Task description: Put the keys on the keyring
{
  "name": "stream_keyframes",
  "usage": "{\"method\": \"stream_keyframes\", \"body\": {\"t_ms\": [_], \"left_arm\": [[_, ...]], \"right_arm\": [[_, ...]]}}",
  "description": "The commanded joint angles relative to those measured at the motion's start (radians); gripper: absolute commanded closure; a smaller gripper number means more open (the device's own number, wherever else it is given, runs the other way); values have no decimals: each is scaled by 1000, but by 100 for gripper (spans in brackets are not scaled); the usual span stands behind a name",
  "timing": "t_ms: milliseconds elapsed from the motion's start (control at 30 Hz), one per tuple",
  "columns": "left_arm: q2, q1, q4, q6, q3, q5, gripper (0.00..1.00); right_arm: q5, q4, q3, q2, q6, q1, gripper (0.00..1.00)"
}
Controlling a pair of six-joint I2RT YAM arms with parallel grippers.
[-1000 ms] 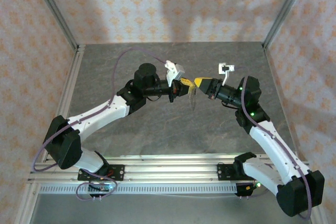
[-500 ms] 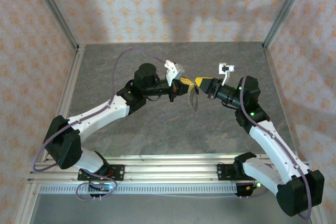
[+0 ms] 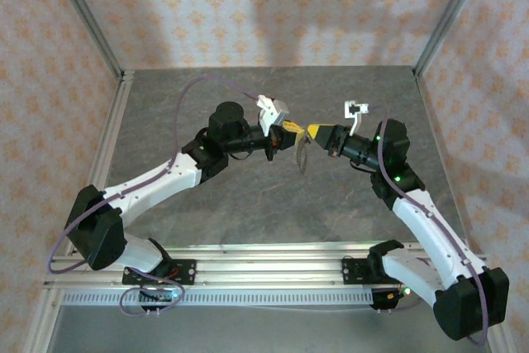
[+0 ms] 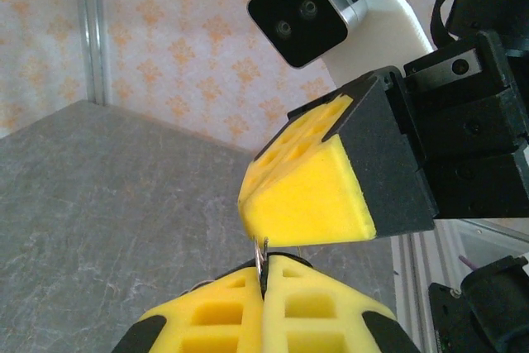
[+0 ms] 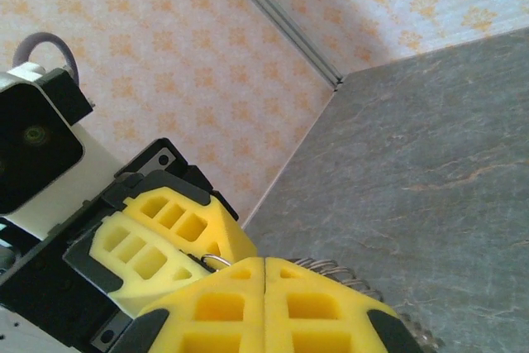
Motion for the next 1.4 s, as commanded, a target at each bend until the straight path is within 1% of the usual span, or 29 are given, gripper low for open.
{"method": "stream_keyframes", "body": {"t_ms": [0,267,400,500,533,567,633,700,767,900,1000,1133,1200,1233,1367], "left_arm": [[-57,-3,132,2,3,-30,100],[-37,-6,219,-55,-12,-123,100],[-18,-9,281,-90,-27,-170,100],[-11,-10,323,-115,-38,-213,100],[-12,-8,337,-121,-44,-228,100],[-11,-8,349,-129,-48,-239,100],[-11,-8,372,-139,-55,-256,100],[-13,-6,387,-152,-58,-263,100],[-16,-1,398,-165,-57,-264,100],[-19,21,440,-220,-64,-251,100],[-4,53,492,-314,-65,-209,100],[29,94,545,-442,-57,-144,100],[48,109,566,-475,-46,-107,100],[58,114,576,-519,-43,-91,100],[103,143,600,-595,-7,-7,100]], "right_arm": [[-52,84,-34,23,66,-12,100],[-54,281,-84,56,230,11,100],[-43,284,-86,65,240,38,100],[-13,194,-77,47,196,38,99],[-3,172,-78,38,185,36,97],[1,160,-78,29,181,34,92],[4,135,-78,12,176,26,74],[14,105,-78,-13,169,11,63],[27,82,-77,-44,168,-16,61],[58,67,-49,-93,185,-63,60],[94,86,-6,-83,208,-67,58],[138,147,41,-31,253,-67,56],[162,169,65,2,264,-67,55],[167,183,79,25,269,-67,55],[176,239,130,111,294,-68,54]]}}
